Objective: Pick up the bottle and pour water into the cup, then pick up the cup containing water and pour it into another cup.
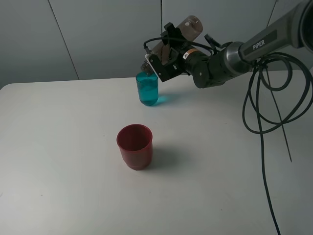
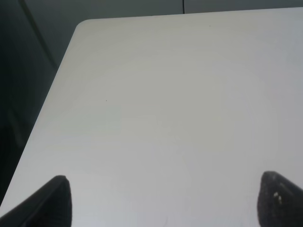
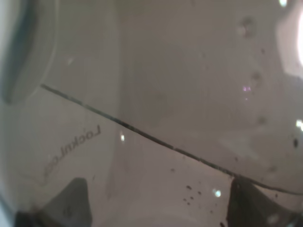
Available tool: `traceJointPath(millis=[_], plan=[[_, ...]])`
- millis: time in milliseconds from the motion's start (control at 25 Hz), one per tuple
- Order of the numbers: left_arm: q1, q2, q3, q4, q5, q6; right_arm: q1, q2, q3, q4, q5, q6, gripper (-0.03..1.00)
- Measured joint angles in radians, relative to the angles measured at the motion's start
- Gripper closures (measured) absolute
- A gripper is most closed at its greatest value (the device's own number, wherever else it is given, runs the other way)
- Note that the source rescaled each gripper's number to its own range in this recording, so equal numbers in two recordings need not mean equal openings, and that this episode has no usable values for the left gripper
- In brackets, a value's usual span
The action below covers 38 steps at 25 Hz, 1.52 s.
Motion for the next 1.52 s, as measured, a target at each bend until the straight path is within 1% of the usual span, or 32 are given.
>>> traceJointPath(millis=[400, 520, 720, 840, 920, 1000, 1080, 1160, 1240, 1360, 1440, 1520], plan=[[0.000, 0.000, 0.000, 0.000, 0.000, 0.000, 0.000, 0.000, 0.000, 0.000, 0.000, 0.000, 0.97], [0.000, 0.000, 0.000, 0.000, 0.000, 0.000, 0.000, 0.000, 0.000, 0.016, 0.000, 0.000, 0.97], [0.000, 0.000, 0.000, 0.000, 0.000, 0.000, 0.000, 0.000, 0.000, 0.115, 0.000, 0.008, 0.97], [0.000, 0.000, 0.000, 0.000, 0.000, 0.000, 0.000, 0.000, 0.000, 0.181, 0.000, 0.069, 0.97], [0.000, 0.000, 0.000, 0.000, 0.000, 0.000, 0.000, 0.000, 0.000, 0.226, 0.007, 0.160, 0.97], [0.000, 0.000, 0.000, 0.000, 0.000, 0.000, 0.000, -0.010, 0.000, 0.265, 0.046, 0.289, 0.97], [0.000, 0.000, 0.000, 0.000, 0.000, 0.000, 0.000, -0.030, 0.000, 0.278, 0.076, 0.473, 0.97], [0.000, 0.000, 0.000, 0.000, 0.000, 0.000, 0.000, -0.058, 0.000, 0.289, 0.081, 0.643, 0.97], [0.000, 0.000, 0.000, 0.000, 0.000, 0.000, 0.000, -0.078, 0.000, 0.292, 0.081, 0.796, 0.97], [0.000, 0.000, 0.000, 0.000, 0.000, 0.000, -0.002, -0.101, 0.028, 0.287, 0.074, 0.960, 0.97], [0.000, 0.000, 0.000, 0.000, 0.000, 0.000, -0.009, -0.116, 0.071, 0.265, 0.072, 1.078, 0.97], [0.000, 0.000, 0.000, 0.000, 0.000, 0.000, -0.026, -0.135, 0.116, 0.232, 0.069, 1.230, 0.97]])
